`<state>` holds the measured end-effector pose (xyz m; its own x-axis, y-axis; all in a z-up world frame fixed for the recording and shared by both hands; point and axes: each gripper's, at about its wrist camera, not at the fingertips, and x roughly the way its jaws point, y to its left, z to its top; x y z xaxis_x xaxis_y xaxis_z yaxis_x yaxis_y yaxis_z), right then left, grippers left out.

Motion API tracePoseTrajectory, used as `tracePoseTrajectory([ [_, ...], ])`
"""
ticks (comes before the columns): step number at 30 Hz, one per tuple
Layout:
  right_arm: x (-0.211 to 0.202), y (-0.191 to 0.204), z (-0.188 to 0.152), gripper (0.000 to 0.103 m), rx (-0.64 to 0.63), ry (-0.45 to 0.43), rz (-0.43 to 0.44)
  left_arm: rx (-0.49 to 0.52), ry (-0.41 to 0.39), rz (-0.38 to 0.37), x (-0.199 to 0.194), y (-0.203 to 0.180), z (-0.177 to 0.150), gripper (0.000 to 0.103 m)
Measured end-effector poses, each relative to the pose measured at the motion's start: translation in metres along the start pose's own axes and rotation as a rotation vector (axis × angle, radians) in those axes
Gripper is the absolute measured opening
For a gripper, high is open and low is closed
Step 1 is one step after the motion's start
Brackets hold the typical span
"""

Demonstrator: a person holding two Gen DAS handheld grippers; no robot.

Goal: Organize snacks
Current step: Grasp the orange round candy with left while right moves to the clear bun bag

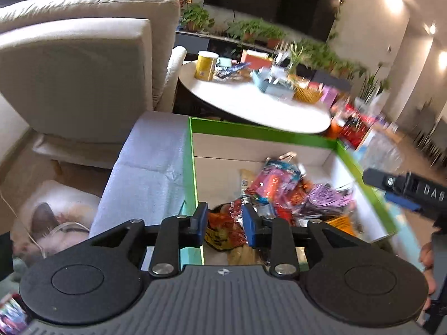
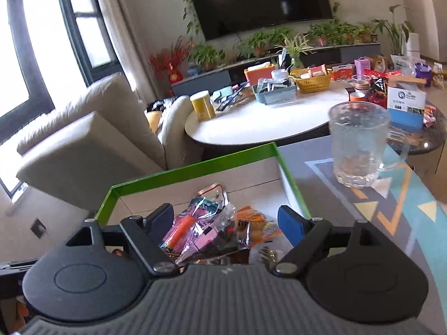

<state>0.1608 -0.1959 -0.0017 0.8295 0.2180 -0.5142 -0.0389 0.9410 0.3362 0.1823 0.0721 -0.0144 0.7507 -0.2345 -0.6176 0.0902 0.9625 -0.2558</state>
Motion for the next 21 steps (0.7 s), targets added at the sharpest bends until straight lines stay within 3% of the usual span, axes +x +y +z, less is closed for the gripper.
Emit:
tracePoseTrajectory([
  [3, -0.016, -0.005, -0.003, 0.058, 0.013, -0.015, 0.017, -0.013, -0.022, 0.021, -0.019, 0.006, -0.01, 0.035],
  [7, -0.024, -0.007, -0.003, 0.058, -0.006, -0.012, 0.019, 0.017, 0.017, -0.022, -0.031, 0.005, -0.027, 0.038],
  [12, -0.042, -0.016, -0.013, 0.058, -0.02, -0.011, 0.005, 0.145, 0.089, 0.009, -0.012, -0.015, -0.058, 0.04],
  [14, -0.047, -0.02, -0.017, 0.058, -0.029, 0.01, 0.003, 0.152, 0.108, 0.023, 0.003, -0.018, -0.064, 0.04],
  [16, -0.053, -0.023, -0.023, 0.058, -0.037, 0.032, -0.002, 0.129, 0.145, 0.021, 0.02, -0.016, -0.066, 0.039],
  [17, -0.055, -0.023, -0.026, 0.058, -0.047, 0.04, -0.003, 0.122, 0.123, 0.015, 0.021, -0.016, -0.066, 0.039],
  [19, -0.059, -0.022, -0.034, 0.058, -0.072, 0.056, -0.011, 0.114, 0.138, 0.001, 0.022, -0.015, -0.065, 0.024],
  [21, -0.061, -0.021, -0.043, 0.058, -0.086, 0.08, -0.009, 0.126, 0.131, -0.009, 0.017, -0.015, -0.069, 0.02],
])
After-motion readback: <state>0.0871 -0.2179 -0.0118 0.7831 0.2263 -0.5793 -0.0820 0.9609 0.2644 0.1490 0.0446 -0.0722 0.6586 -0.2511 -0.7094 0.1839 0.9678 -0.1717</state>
